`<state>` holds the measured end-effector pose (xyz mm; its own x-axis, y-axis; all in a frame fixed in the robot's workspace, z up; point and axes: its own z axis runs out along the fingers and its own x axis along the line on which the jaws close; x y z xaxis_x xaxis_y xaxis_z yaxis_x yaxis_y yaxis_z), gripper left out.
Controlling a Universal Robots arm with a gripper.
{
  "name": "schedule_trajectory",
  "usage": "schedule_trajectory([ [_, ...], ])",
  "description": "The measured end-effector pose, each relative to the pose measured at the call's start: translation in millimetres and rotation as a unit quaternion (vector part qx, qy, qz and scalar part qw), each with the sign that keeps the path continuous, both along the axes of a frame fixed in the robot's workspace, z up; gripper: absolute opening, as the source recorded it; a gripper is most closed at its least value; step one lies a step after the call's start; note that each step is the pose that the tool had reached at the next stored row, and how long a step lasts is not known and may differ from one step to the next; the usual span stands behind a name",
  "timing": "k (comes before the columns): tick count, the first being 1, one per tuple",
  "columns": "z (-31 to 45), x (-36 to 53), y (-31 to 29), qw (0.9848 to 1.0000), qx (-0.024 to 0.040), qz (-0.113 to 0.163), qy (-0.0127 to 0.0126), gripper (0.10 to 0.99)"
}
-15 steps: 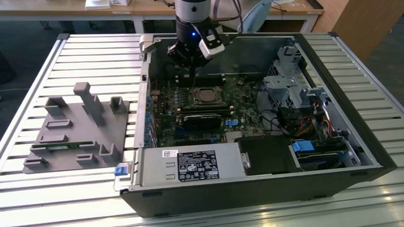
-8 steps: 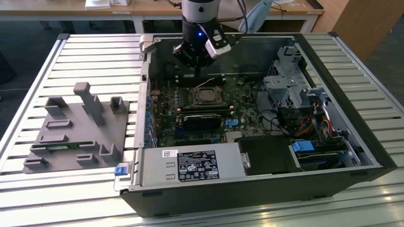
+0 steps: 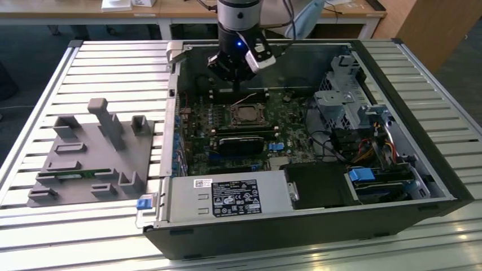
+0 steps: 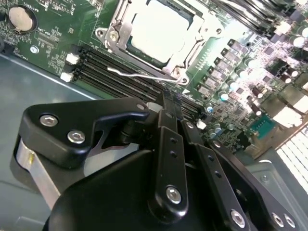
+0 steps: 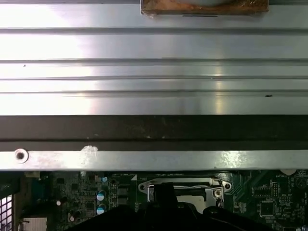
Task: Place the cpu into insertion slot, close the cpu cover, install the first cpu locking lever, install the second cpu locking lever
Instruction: 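Install the first cpu locking lever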
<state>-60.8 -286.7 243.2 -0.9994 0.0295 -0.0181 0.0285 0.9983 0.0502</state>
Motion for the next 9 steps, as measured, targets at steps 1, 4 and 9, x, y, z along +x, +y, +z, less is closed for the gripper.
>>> schedule_trajectory([
  [1, -0.6, 1.3, 0.0, 1.0000, -0.0001, 0.000, 0.0001, 0.106],
  [4, -2.6, 7.1, 0.0, 1.0000, 0.0000, 0.000, 0.0000, 0.106],
  [9, -8.1, 10.5, 0.2, 1.0000, 0.0000, 0.000, 0.0000, 0.106],
])
